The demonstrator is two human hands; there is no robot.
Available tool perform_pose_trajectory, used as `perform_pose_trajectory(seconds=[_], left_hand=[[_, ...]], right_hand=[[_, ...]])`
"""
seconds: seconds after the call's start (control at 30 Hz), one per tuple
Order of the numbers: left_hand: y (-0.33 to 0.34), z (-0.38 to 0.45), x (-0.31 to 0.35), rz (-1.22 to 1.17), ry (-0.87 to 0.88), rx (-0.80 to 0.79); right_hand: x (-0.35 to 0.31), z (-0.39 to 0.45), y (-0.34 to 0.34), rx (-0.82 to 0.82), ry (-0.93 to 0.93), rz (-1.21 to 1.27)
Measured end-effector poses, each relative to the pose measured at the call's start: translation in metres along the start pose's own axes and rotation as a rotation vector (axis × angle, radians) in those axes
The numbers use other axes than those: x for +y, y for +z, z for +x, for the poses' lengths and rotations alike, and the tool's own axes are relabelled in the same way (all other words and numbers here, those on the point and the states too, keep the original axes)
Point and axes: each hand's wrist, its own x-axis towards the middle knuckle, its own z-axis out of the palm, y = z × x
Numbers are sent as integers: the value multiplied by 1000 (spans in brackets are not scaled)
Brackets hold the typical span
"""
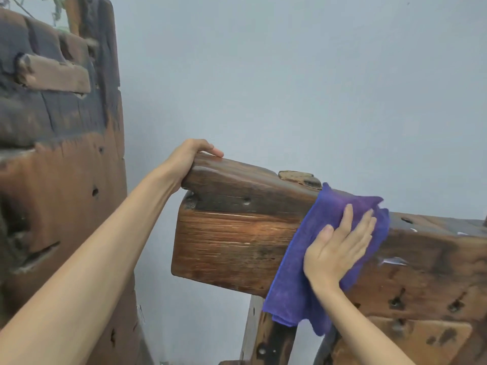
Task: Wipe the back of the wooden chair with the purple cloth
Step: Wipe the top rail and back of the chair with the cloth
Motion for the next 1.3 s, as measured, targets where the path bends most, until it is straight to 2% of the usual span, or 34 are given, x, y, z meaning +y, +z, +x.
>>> perform_pose_trajectory(seconds=[0.1, 0.2, 0.3, 0.43, 0.5, 0.57, 0.67, 0.77, 0.83, 0.9, 1.0, 1.1, 1.3], left_hand=[[-3, 0, -3, 14, 40, 7], [-3, 0, -6, 12, 102, -12], [-7, 0, -7, 50, 102, -69], [-20, 2, 4, 315, 127, -210], [-25, 3, 4, 278, 88, -236], [-32, 5, -8, 114, 63, -238], [-41, 5, -31, -192, -19, -166], [-53, 2, -57, -229, -57, 15], [-69, -1, -75, -268, -79, 105], [-86, -4, -89, -291, -123, 155], [-105, -9, -98, -309, -188, 211], [-109, -11, -99, -314, -201, 289], [-78, -9, -93, -282, -198, 206]], right_hand=[[-33, -42, 21, -43, -134, -27], [-58, -72, 33, -136, -493, -91], [-91, -87, 41, -240, -886, -36], [-145, -96, 58, -479, -1213, 11], [-174, -97, 61, -674, -1352, -193], [-204, -93, 56, -804, -1501, -524], [-233, -86, 45, -868, -1677, -870], [-248, -74, 42, -843, -1721, -935], [-260, -62, 46, -871, -1676, -984], [-273, -47, 50, -858, -1626, -1049], [-287, -23, 46, -734, -1679, -1080], [-286, -7, 34, -680, -1723, -1010], [-290, 12, 27, -558, -1605, -884]])
